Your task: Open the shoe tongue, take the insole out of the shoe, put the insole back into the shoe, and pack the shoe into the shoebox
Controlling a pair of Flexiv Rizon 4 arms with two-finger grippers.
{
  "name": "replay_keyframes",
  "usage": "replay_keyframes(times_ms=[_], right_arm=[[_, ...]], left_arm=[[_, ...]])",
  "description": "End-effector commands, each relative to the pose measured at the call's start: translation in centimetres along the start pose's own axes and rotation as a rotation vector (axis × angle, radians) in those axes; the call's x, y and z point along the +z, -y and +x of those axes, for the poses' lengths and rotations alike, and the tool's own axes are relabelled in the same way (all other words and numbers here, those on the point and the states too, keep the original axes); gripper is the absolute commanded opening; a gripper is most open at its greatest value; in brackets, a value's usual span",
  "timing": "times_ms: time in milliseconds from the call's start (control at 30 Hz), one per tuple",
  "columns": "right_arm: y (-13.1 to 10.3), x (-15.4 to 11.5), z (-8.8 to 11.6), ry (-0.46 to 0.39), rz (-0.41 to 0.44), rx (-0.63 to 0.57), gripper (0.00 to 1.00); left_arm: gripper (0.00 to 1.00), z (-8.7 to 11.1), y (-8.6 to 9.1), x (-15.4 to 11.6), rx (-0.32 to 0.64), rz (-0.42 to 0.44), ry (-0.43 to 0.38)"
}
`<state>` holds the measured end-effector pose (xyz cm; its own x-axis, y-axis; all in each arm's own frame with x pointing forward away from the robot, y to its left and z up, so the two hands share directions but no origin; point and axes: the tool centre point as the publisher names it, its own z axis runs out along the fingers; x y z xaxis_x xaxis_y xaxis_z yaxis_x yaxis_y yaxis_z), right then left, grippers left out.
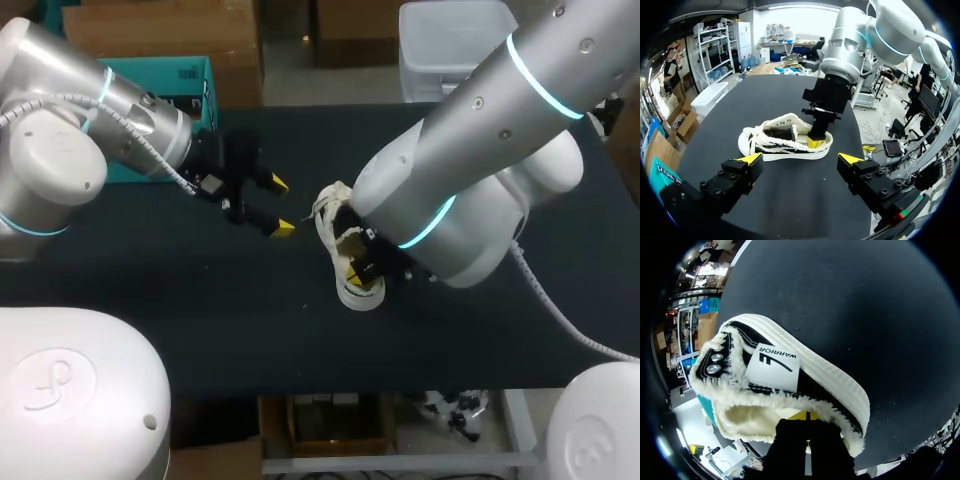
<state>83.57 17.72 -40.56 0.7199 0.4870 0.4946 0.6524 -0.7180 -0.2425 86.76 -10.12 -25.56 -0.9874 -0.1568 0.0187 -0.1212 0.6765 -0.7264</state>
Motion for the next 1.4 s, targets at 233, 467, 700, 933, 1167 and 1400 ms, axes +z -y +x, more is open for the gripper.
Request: replay_keyframes(times_ms=[233,467,700,933,1167,1400], right_arm=[[1.6,-1.9,0.4,-0.001,-0.091,-0.030,0.00],[1.6,-7.1,1.1,-0.085,-0.072,-0.109,0.00],[-0.9,-10.5,0.7,-0.073,-0.017,-0.210,0.00],[-1.5,-11.1,0.5,-0.095,0.006,-0.213,1.00],[-2.0,-10.3,0.2,-0.114,0.017,-0.279,1.00],[-3.7,-11.4,-0.9,-0.054,0.037,-0.458,1.00]], left_arm=[[1.00,0.0,0.0,0.0,0.000,0.000,0.001],[1.00,0.0,0.0,0.0,0.000,0.000,0.001],[1.00,0.0,0.0,0.0,0.000,0.000,0.001],[1.00,0.0,0.0,0.0,0.000,0.000,0.001],[1.00,1.3,0.5,3.2,-0.163,-0.071,0.021],[1.00,2.9,0.3,2.9,-0.389,-0.123,0.141]])
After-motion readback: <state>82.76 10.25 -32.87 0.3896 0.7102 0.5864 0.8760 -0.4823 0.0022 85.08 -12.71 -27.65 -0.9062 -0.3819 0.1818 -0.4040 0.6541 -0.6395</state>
